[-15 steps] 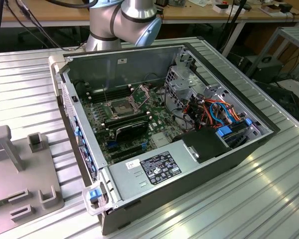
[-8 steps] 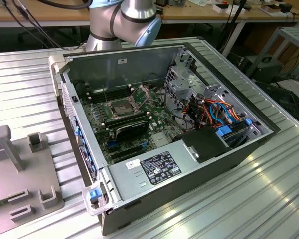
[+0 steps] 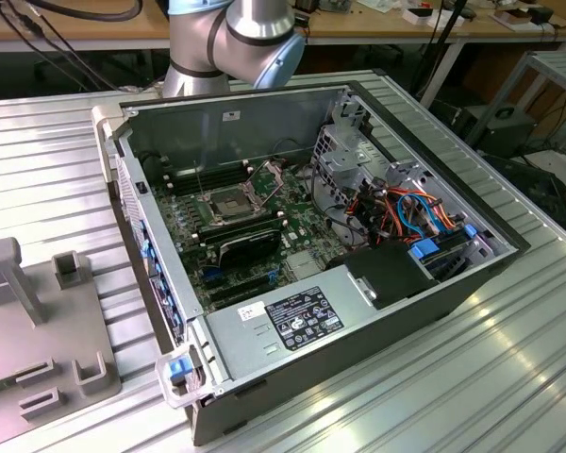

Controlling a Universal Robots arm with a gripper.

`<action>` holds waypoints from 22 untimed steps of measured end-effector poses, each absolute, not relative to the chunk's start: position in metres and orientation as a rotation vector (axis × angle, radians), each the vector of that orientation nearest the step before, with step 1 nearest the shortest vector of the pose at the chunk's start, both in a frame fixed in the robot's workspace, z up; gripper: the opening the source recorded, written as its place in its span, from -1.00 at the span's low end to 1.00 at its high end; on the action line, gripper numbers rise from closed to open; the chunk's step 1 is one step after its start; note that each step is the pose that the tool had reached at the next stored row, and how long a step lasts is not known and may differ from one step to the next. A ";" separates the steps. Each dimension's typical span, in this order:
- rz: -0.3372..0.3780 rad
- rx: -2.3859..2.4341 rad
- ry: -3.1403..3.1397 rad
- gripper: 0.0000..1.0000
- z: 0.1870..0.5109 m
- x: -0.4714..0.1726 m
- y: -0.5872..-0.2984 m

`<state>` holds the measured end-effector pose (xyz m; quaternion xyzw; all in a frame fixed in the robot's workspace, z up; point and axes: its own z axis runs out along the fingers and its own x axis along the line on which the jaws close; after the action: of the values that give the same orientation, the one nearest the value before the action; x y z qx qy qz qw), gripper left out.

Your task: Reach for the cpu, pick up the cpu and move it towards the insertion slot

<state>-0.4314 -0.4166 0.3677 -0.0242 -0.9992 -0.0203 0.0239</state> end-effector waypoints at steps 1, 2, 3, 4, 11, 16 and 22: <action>-0.063 -0.074 -3.092 -0.79 0.368 -0.435 -0.417; -0.063 -0.074 -3.092 -0.79 0.367 -0.438 -0.417; -0.063 -0.074 -3.092 -0.79 0.367 -0.440 -0.417; -0.063 -0.074 -3.092 -0.79 0.367 -0.441 -0.417; -0.064 -0.102 -3.092 -0.79 0.367 -0.450 -0.417; -0.064 -0.101 -3.092 -0.79 0.366 -0.453 -0.417; -0.064 -0.102 -3.092 -0.79 0.366 -0.454 -0.417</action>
<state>-0.4537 -0.4166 0.3665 -0.0328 -0.9990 -0.0206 0.0239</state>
